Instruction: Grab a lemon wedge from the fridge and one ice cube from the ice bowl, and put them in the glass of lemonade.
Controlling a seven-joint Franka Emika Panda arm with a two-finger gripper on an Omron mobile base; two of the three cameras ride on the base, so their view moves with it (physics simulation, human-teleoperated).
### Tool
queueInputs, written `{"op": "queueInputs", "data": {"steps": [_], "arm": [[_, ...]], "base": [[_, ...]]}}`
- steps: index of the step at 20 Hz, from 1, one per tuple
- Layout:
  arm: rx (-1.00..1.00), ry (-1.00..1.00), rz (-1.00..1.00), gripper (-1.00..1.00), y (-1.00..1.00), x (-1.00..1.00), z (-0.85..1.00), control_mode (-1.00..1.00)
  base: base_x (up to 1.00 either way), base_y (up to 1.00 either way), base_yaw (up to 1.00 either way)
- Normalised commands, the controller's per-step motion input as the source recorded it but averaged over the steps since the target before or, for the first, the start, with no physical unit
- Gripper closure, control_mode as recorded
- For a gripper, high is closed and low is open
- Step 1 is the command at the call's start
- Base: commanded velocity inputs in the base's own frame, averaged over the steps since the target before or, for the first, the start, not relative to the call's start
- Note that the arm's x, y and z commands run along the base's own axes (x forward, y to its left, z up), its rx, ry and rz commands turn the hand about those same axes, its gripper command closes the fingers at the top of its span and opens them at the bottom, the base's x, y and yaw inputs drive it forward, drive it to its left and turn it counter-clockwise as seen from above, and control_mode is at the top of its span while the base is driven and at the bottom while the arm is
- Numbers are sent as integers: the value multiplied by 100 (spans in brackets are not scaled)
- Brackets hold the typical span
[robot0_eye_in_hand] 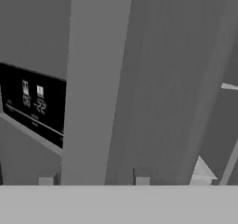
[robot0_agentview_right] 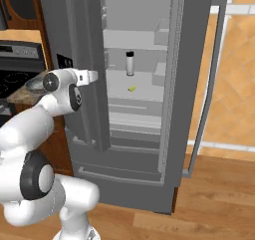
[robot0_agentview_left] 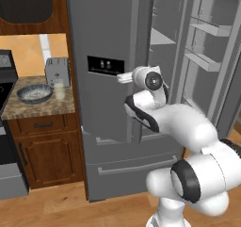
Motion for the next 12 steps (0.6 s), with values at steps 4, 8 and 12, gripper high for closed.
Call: {"op": "queueInputs", "data": {"steps": [4,8,12], "arm": [[-14,-13,0,100,56,-100,100,-100],[-17,-8,0,-100,63,-100,100,-100],[-8,-2,0,-100,28,-100,100,-100]], "base": [[0,0,0],[0,0,0],[0,0,0]]}}
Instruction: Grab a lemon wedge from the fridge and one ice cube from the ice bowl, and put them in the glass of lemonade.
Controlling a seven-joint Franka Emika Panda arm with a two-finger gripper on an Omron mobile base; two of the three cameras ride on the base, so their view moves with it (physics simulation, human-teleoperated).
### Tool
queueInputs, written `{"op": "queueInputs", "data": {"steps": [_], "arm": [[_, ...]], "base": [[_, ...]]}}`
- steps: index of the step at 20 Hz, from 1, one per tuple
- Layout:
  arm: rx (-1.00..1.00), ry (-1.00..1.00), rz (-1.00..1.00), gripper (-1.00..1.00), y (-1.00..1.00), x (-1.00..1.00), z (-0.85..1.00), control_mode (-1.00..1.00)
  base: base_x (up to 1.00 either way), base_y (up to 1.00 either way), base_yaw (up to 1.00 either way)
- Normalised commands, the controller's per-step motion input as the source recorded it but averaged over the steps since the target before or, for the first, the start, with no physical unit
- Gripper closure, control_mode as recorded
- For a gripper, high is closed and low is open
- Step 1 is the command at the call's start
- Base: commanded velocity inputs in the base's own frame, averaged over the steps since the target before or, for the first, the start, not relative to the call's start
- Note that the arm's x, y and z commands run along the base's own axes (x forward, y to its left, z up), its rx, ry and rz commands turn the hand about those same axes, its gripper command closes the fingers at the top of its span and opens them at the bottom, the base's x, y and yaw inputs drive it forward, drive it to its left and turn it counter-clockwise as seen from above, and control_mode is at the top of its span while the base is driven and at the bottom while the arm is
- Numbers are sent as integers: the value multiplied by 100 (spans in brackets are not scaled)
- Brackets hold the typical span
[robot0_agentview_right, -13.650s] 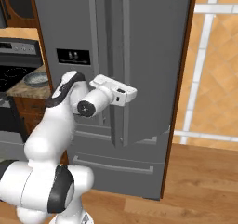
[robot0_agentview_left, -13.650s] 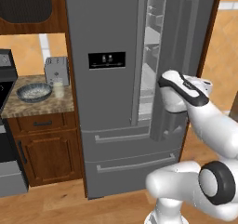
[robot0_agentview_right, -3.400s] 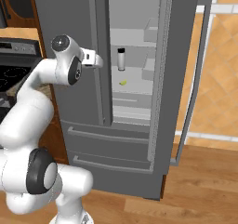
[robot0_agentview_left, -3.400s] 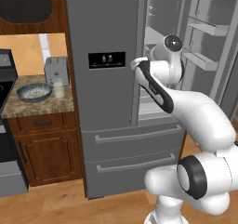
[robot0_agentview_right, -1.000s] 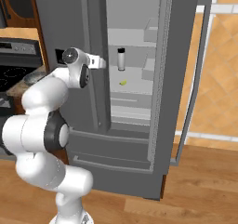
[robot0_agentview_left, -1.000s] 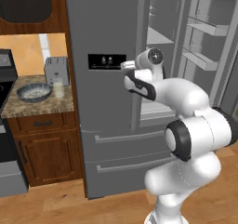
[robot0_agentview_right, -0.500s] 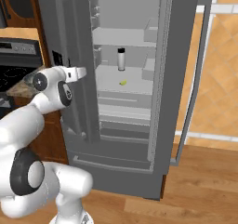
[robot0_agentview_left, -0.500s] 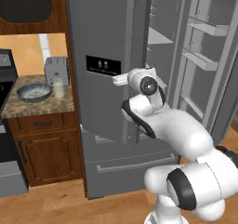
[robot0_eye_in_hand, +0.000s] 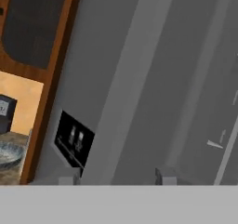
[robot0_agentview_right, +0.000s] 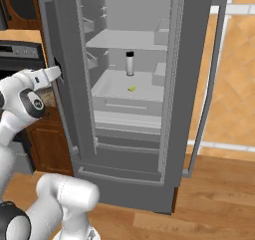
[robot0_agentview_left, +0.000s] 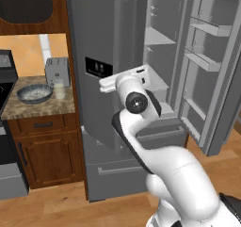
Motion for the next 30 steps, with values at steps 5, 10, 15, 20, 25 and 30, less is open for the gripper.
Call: {"op": "queueInputs", "data": {"steps": [5,10,15,20,25,30], "arm": [[13,1,-1,-100,-73,-100,38,-100],[40,27,-2,-100,-100,-32,5,-100],[28,49,10,-100,-75,55,6,-100],[6,25,5,-100,-7,19,-17,-100],[17,7,0,-100,-20,25,-13,-100],[34,9,0,-100,-23,43,-14,-100]], "base": [[0,0,0],[0,0,0],[0,0,0],[0,0,0],[0,0,0],[0,0,0]]}}
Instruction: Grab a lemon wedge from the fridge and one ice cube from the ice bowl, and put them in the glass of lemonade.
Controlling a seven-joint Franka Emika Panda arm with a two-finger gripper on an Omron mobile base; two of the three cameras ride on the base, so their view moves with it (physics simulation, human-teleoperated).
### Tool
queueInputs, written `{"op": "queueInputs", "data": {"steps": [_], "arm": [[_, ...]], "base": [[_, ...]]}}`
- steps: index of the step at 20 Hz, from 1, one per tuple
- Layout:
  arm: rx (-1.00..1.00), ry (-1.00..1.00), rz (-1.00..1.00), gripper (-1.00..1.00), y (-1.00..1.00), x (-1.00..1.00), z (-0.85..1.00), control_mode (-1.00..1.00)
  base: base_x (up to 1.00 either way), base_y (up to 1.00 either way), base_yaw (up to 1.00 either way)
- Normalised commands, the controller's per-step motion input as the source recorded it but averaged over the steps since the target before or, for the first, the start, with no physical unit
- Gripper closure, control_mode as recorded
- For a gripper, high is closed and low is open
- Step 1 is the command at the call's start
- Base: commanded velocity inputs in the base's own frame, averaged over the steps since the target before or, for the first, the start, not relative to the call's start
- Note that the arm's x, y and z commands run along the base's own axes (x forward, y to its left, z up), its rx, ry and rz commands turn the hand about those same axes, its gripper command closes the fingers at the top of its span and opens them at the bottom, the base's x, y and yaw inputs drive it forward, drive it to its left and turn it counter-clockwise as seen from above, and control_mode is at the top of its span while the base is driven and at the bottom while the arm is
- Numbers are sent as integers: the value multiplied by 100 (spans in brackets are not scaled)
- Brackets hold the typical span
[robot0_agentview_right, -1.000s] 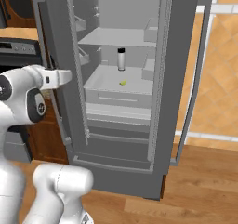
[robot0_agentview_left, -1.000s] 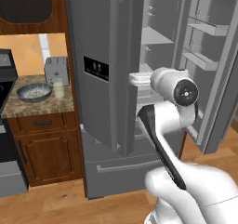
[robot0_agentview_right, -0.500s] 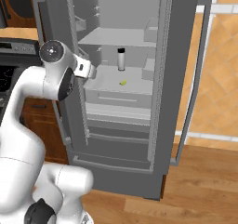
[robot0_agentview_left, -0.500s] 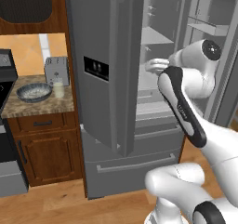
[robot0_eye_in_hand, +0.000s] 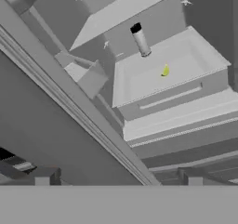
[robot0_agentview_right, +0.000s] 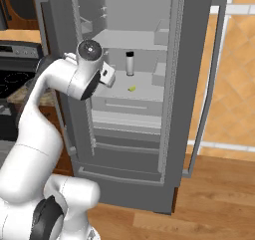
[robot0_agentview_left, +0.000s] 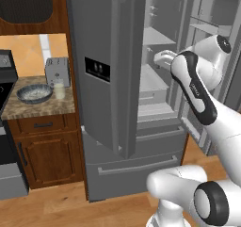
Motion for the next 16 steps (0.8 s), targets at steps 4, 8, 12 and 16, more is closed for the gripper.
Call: {"op": "queueInputs", "data": {"steps": [4,8,12,16], "arm": [[28,1,0,-100,0,54,-3,-100],[15,0,0,-100,1,59,-8,-100],[6,0,0,-100,13,67,-9,-100],[1,7,0,-100,49,52,-12,-100]], "base": [[0,0,0],[0,0,0],[0,0,0],[0,0,0]]}}
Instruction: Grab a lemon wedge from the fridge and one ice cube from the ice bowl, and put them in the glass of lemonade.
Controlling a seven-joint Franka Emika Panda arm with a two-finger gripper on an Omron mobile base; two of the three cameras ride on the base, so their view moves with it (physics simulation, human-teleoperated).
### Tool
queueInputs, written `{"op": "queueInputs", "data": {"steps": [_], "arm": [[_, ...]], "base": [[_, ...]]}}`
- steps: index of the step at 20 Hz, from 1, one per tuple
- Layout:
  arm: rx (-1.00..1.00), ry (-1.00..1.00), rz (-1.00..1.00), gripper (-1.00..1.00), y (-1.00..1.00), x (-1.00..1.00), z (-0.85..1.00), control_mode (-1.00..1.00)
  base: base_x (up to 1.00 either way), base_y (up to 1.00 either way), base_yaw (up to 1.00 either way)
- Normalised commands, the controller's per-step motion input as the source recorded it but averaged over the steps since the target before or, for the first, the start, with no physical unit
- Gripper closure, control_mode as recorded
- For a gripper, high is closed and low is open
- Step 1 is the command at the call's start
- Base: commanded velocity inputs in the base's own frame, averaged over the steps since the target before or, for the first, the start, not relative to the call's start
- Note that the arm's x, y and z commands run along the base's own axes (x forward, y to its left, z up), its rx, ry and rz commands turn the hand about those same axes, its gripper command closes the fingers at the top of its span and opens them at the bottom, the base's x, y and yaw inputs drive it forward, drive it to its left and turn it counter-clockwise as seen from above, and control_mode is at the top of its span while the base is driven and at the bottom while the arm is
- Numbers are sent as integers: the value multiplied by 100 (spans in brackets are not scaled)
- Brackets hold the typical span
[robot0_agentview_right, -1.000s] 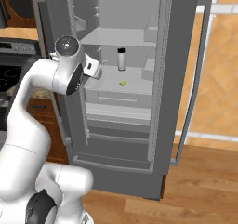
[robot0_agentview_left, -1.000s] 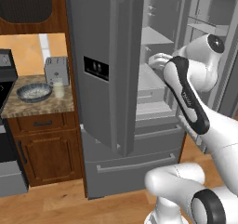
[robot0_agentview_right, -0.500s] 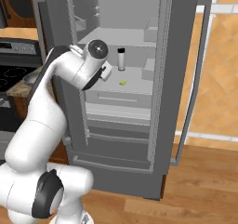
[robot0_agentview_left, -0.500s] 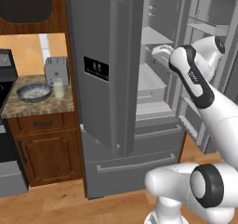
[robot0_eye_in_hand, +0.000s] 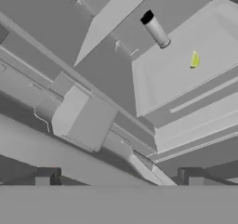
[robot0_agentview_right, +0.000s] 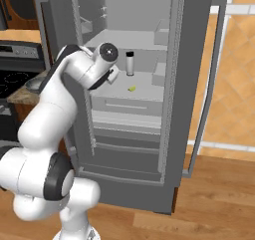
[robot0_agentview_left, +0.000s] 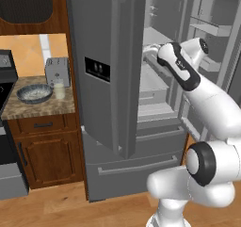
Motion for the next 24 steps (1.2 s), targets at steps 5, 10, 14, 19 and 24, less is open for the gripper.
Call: {"op": "queueInputs", "data": {"steps": [5,10,14,19,24], "arm": [[3,6,0,-100,57,46,-13,-100],[9,5,2,-100,72,24,-6,-100],[0,0,11,-100,100,-39,0,-100],[0,0,19,-100,100,-83,0,-100],[0,0,17,-100,100,-73,0,-100]], "base": [[0,0,0],[0,0,0],[0,0,0],[0,0,0],[0,0,0]]}}
